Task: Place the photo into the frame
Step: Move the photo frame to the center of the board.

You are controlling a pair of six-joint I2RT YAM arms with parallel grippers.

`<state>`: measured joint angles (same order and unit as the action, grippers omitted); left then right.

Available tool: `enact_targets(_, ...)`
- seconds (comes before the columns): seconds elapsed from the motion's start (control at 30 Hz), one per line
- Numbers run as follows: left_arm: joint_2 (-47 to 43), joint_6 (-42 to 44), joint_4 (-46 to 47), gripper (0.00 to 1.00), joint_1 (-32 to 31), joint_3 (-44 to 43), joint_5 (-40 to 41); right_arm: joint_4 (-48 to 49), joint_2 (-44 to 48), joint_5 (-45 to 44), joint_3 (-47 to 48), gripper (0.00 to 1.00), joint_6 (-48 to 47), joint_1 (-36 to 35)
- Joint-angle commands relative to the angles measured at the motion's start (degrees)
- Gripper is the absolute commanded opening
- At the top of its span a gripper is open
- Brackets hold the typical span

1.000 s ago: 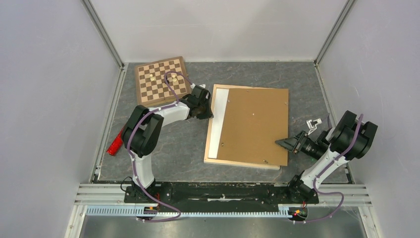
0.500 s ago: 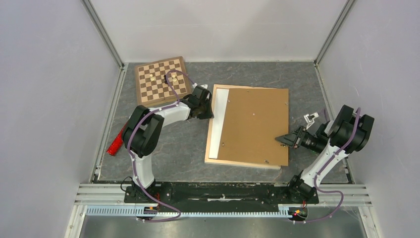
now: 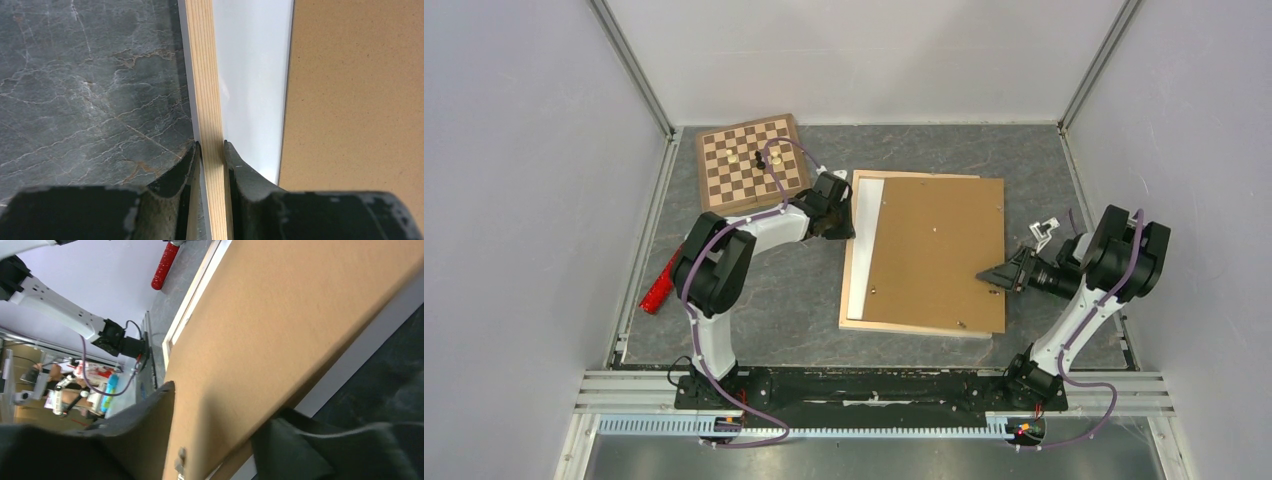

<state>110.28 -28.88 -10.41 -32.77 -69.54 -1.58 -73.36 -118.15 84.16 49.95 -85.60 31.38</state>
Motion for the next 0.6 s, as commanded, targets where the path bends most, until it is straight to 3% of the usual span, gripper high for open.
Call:
enact_targets(0.0, 2.12, 3.27, -0.77, 0.02, -2.12, -1.48, -4.09, 1.27, 1.23, 0.87, 4.04, 0.69, -0.10, -0.97)
enact_targets(0.07, 2.12, 3.31, -0.70, 0.02, -2.14, -1.48, -4.21, 1.26, 1.42, 0.59, 5.61, 0.95, 1.01, -0.91)
enact_targets(0.1, 2.08, 3.39, -0.64, 0.02, -2.12, -1.40, -4.22, 1.32, 1.51, 0.34, 6.74, 0.98, 1.53, -0.88)
enact_targets(0.57, 2.12, 4.10, -0.88, 0.02, -2.12, -1.21, -4.06, 2.32, -1.01, -5.55, 31.34, 0.98, 18.86, 0.35)
